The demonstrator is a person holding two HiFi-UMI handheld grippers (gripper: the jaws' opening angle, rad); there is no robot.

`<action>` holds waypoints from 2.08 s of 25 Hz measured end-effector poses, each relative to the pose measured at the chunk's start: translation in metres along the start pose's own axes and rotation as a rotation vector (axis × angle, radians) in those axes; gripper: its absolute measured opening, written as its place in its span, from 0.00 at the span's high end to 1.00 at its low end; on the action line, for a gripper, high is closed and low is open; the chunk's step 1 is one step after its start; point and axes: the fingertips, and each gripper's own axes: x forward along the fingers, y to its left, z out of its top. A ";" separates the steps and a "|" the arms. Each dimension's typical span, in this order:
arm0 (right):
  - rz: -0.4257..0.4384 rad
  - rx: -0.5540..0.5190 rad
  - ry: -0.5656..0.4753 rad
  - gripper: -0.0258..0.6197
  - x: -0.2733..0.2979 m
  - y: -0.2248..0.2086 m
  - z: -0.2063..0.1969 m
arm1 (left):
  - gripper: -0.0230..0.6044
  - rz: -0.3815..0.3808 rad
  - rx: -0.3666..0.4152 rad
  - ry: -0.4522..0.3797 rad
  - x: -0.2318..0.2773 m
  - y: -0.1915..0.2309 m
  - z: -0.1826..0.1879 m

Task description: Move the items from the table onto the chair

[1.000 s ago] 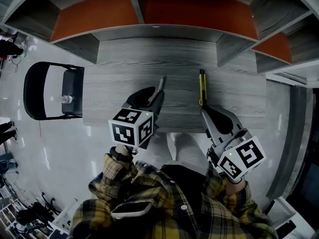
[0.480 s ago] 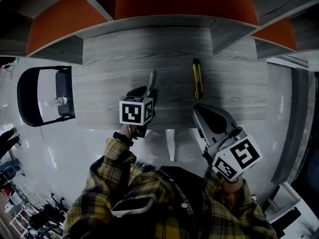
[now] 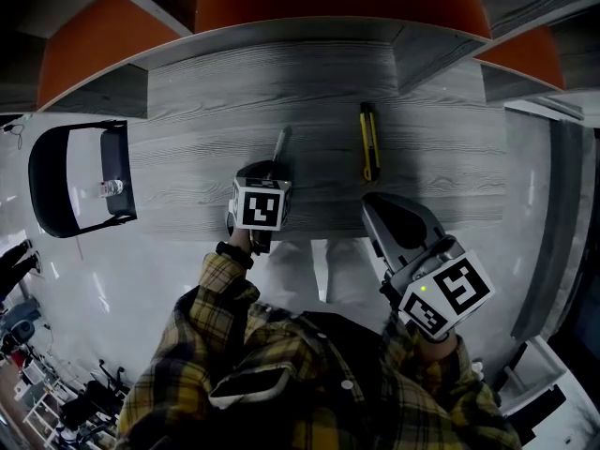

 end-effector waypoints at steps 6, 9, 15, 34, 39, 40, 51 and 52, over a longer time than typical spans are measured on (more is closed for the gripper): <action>0.019 -0.010 0.005 0.93 0.002 0.004 0.000 | 0.87 0.022 -0.020 -0.012 0.001 0.004 -0.001; 0.024 -0.016 0.004 0.93 0.001 0.005 0.002 | 0.87 0.001 -0.029 -0.029 -0.003 0.004 0.005; 0.038 -0.035 0.004 0.93 -0.004 0.005 0.007 | 0.88 -0.025 -0.099 -0.076 -0.018 0.000 0.005; 0.379 -0.198 0.033 0.93 0.013 0.076 0.028 | 0.88 0.084 -0.417 -0.379 -0.159 0.042 -0.033; 0.463 -0.217 0.094 0.93 0.047 0.116 0.013 | 0.88 0.142 -0.520 -0.406 -0.184 0.081 -0.070; 0.478 -0.224 0.107 0.93 0.056 0.125 0.011 | 0.88 0.151 -0.543 -0.410 -0.187 0.091 -0.078; 0.527 -0.265 0.228 0.93 0.209 0.266 -0.032 | 0.88 0.150 -0.593 -0.349 -0.194 0.233 -0.153; 0.525 -0.260 0.242 0.93 0.224 0.281 -0.039 | 0.88 0.146 -0.589 -0.343 -0.195 0.250 -0.160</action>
